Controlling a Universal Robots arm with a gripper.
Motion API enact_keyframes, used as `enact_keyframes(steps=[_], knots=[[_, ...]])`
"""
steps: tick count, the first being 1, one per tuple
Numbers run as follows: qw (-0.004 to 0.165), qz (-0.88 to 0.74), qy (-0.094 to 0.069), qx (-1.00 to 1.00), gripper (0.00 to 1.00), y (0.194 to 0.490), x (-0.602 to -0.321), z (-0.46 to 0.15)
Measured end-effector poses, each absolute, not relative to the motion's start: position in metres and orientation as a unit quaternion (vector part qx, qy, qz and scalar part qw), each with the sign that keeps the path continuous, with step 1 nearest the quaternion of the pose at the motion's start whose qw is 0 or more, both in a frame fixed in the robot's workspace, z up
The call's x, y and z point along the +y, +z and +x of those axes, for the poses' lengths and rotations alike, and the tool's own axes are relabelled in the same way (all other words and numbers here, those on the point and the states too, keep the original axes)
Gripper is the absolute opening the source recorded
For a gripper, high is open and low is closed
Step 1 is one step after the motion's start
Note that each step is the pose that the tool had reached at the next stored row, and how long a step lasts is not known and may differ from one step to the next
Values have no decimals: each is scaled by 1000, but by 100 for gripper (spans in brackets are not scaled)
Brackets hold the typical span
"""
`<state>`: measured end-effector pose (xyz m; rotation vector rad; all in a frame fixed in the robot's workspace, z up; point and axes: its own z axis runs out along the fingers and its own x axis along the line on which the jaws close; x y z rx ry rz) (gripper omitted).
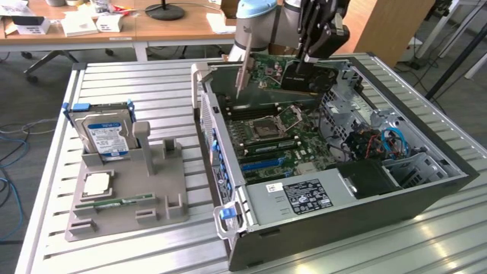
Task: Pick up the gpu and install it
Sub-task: 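Insert the gpu into the slot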
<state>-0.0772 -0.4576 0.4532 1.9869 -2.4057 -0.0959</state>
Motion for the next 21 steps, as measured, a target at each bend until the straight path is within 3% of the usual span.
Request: enact_keyframes(steps=[16,21], knots=[[12,708,-29,-705,26,451,-458,-77],[-1,709,-15,-705,26,451,-458,-78]])
